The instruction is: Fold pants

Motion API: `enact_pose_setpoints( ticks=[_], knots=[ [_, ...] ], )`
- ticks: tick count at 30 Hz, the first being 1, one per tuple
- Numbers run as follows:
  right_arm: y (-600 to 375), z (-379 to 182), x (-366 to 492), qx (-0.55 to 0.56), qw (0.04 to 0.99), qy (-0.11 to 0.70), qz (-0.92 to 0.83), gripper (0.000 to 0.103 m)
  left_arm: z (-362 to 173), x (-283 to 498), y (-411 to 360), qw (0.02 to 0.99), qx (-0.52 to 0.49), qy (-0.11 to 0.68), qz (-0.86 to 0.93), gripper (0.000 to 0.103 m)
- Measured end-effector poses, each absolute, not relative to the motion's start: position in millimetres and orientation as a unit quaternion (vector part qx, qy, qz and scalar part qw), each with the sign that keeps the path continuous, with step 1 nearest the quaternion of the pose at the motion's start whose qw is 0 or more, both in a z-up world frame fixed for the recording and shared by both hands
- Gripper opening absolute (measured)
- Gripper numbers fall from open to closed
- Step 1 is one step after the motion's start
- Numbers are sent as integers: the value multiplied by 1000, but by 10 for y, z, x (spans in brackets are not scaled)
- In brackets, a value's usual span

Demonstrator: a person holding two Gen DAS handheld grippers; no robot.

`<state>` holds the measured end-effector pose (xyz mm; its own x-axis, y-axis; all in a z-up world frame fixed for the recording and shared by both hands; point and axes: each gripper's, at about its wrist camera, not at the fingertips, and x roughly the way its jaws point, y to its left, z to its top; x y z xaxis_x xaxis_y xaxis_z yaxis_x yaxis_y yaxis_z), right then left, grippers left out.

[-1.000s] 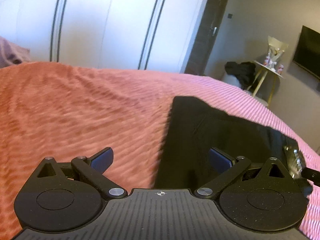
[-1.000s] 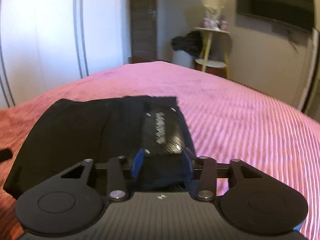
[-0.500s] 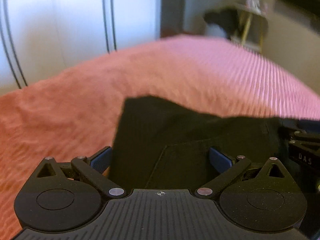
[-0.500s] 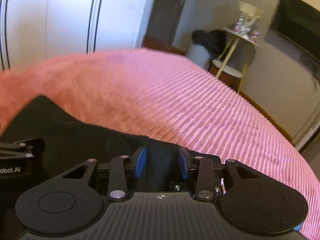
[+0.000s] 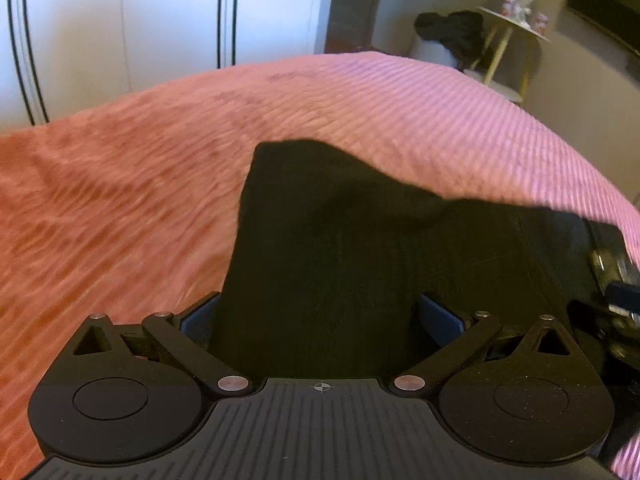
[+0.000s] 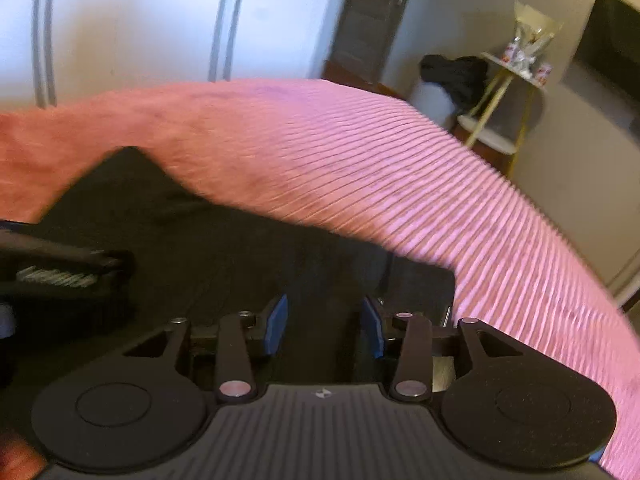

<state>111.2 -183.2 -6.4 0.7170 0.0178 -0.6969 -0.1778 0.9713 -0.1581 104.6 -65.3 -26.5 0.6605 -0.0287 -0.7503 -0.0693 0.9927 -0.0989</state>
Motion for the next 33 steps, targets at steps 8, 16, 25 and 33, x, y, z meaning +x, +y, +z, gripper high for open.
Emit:
enact_pose_setpoints(
  ticks=[8, 16, 25, 33],
  knots=[
    [-1900, -128, 361, -129, 919, 371, 32, 42, -166, 528, -794, 913, -29, 406, 29, 103],
    [-2006, -159, 433, -94, 903, 419, 6, 58, -186, 330, -885, 909, 7, 415, 26, 103],
    [-2094, -292, 625, -61, 894, 443, 11, 67, -273, 276, -846, 909, -2, 416, 14, 103],
    [-2975, -165, 247, 221, 865, 450, -5, 67, -264, -98, -436, 893, -168, 416, -15, 103]
  ],
)
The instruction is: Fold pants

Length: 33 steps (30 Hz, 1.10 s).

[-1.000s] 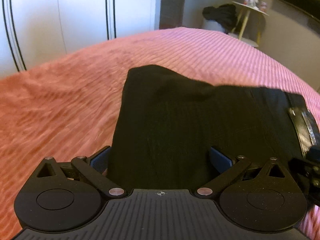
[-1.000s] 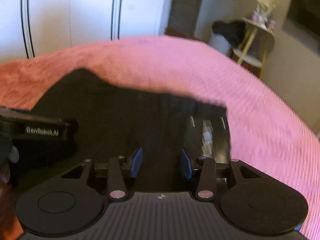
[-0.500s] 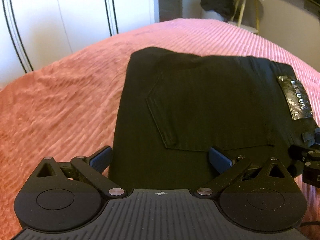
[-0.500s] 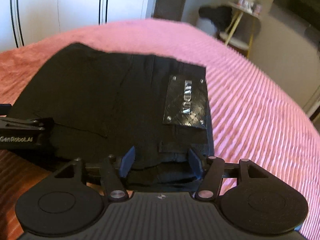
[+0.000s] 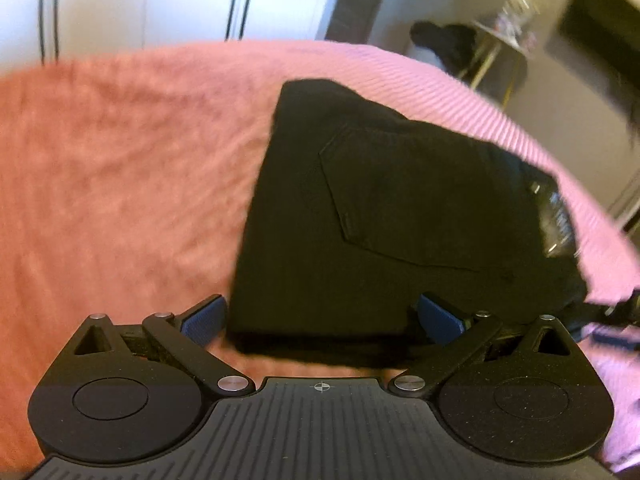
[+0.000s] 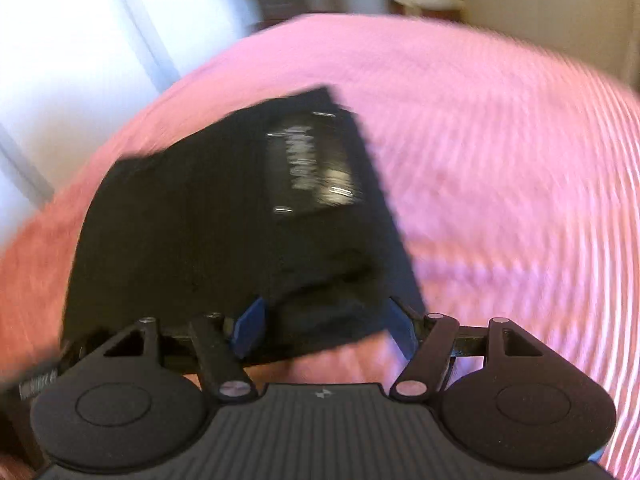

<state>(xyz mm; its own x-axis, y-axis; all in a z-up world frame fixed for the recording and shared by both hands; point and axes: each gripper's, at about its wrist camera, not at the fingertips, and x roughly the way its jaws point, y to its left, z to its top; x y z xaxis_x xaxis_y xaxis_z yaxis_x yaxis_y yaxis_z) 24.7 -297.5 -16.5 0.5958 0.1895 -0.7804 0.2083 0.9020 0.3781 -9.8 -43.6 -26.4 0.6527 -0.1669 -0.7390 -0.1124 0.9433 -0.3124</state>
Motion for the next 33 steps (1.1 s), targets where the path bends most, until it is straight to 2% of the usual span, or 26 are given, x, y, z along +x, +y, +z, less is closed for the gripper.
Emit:
enact_pose_setpoints(
  ticks=[2, 9, 14, 17, 21, 24, 25, 26, 29, 33],
  knots=[
    [-3141, -261, 182, 303, 848, 434, 9, 66, -276, -100, -401, 892, -192, 409, -15, 103],
    [-3322, -519, 281, 425, 809, 406, -5, 63, -255, -160, -390, 896, -212, 391, -13, 103],
    [-3413, -576, 179, 463, 796, 390, 6, 43, -135, -288, -291, 905, -258, 338, 2, 103],
    [-3460, -557, 43, 463, 801, 378, 15, 35, -67, -326, -194, 914, -277, 296, 12, 103],
    [-3504, -546, -104, 517, 779, 353, 34, 35, -199, -221, -214, 908, -254, 332, 25, 103],
    [-3472, -660, 9, 534, 756, 376, 51, 38, -343, -155, -275, 898, -252, 359, 6, 103],
    [-3466, -721, 74, 544, 744, 383, 52, 38, -364, -127, -304, 898, -248, 364, -1, 103],
    [-3465, -738, 90, 549, 742, 382, 47, 33, -368, -126, -341, 900, -240, 365, -3, 103],
    [-3294, -511, 95, 450, 805, 384, 36, 22, -299, -197, -407, 915, -202, 350, 4, 103],
    [-2945, -21, -65, 292, 893, 341, 24, 21, -123, -291, -425, 933, -185, 308, 9, 103]
  ],
)
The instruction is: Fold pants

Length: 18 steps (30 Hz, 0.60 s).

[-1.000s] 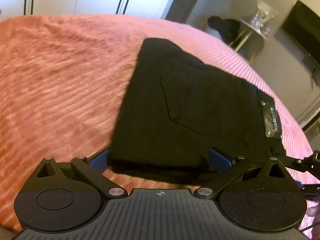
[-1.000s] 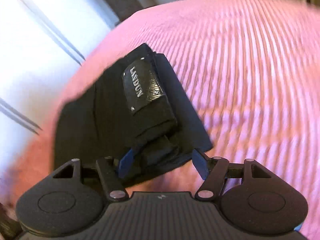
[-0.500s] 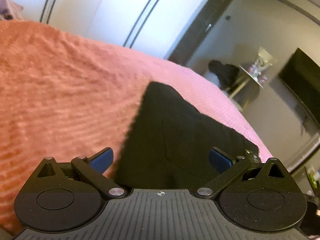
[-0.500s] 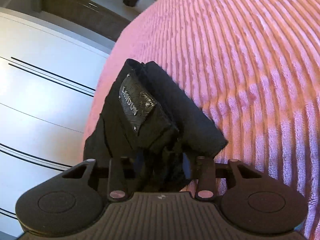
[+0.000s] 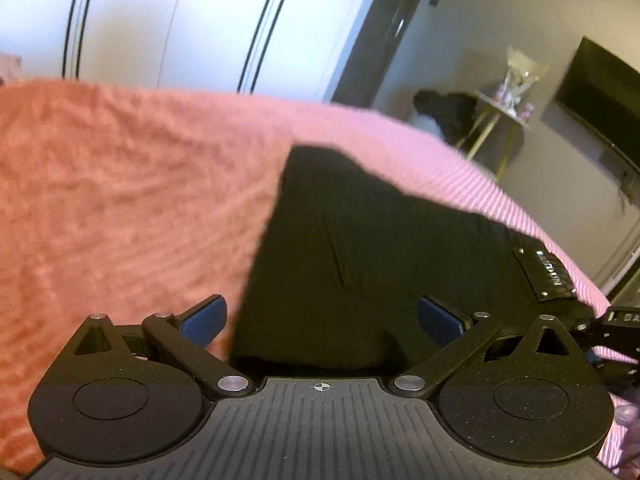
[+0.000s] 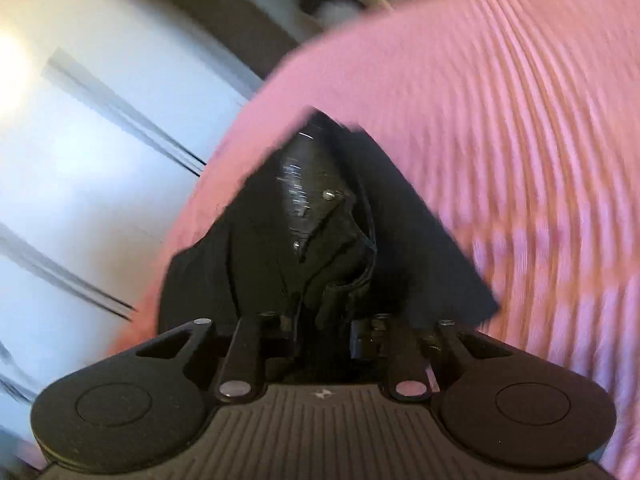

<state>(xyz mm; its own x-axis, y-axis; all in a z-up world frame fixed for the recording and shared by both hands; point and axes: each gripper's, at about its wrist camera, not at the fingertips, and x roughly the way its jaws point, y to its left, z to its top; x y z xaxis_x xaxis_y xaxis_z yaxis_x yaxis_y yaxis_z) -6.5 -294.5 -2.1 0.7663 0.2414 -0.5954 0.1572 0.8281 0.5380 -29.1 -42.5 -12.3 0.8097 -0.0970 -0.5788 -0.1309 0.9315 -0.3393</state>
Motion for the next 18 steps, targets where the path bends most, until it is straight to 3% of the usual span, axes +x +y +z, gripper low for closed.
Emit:
enact_pose_setpoints(
  ticks=[3, 6, 8, 13, 18],
  knots=[
    [-2962, 76, -166, 275, 907, 319, -5, 21, -99, -247, -465, 938, -163, 305, 13, 103],
    [-3019, -247, -17, 239, 887, 393, -38, 23, -241, -137, -485, 928, -158, 337, 16, 103],
    [-3027, -279, 14, 238, 886, 398, -33, 26, -345, -56, -503, 917, -156, 367, 19, 103],
    [-3052, -69, -156, 236, 899, 363, -73, 49, -382, -28, -476, 921, -148, 361, 23, 103],
    [-2982, 121, -408, 196, 935, 280, -91, 48, -388, -32, -452, 921, -153, 358, 24, 103]
  ],
)
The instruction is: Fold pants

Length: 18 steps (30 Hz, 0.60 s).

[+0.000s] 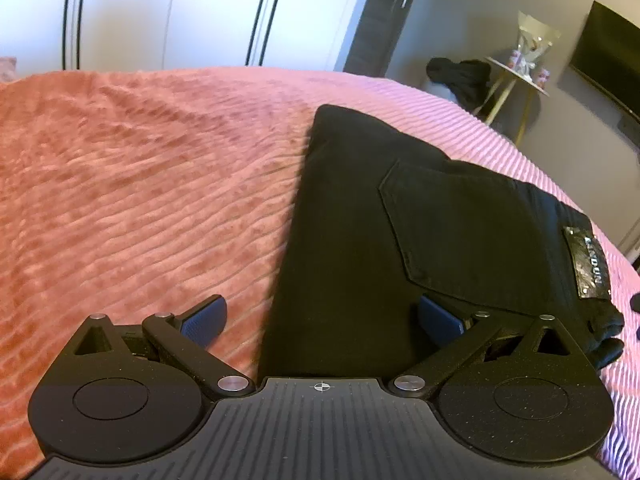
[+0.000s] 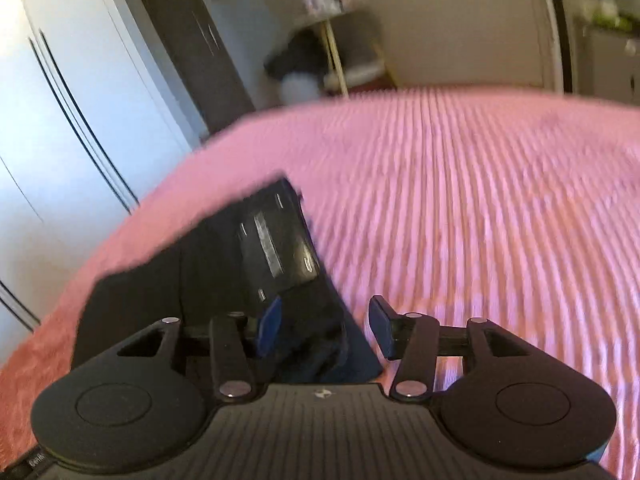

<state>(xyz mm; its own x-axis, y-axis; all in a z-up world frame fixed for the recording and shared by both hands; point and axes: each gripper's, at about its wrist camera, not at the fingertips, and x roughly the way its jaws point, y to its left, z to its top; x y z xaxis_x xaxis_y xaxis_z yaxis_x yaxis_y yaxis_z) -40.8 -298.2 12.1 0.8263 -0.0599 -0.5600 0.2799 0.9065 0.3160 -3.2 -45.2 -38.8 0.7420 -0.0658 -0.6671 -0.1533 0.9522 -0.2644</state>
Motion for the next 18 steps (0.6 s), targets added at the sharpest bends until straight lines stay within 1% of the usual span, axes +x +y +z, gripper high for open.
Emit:
enact_pose_setpoints(
  ticks=[1, 2, 4, 6, 9, 11, 12, 14, 17, 18],
  knots=[
    [-2931, 130, -381, 184, 940, 277, -80, 43, -374, -43, -457, 922, -151, 355, 25, 103],
    [-2873, 131, -393, 171, 943, 278, -64, 32, -359, -51, -450, 925, -150, 347, 27, 103],
    [-2759, 62, -298, 142, 938, 312, -51, 19, -282, -128, -442, 936, -154, 317, 28, 103],
    [-2714, -88, -160, 121, 922, 361, -66, 19, -205, -201, -430, 945, -163, 284, 21, 103],
    [-2686, -134, -130, 106, 922, 366, -70, 19, -177, -222, -441, 950, -173, 262, -4, 103],
    [-2594, -145, -132, 85, 925, 364, -64, 28, -213, -176, -487, 947, -166, 274, -18, 103],
    [-2564, -141, -145, 75, 927, 362, -62, 29, -237, -150, -510, 946, -160, 281, -21, 103],
    [-2550, -143, -113, 71, 927, 364, -62, 30, -303, -79, -553, 941, -151, 301, -25, 103],
    [-2550, -177, -61, 66, 924, 370, -67, 29, -459, 50, -555, 926, -135, 354, 4, 103],
    [-2537, -202, -13, 59, 924, 371, -68, 29, -503, 64, -506, 921, -153, 357, 1, 103]
  ],
)
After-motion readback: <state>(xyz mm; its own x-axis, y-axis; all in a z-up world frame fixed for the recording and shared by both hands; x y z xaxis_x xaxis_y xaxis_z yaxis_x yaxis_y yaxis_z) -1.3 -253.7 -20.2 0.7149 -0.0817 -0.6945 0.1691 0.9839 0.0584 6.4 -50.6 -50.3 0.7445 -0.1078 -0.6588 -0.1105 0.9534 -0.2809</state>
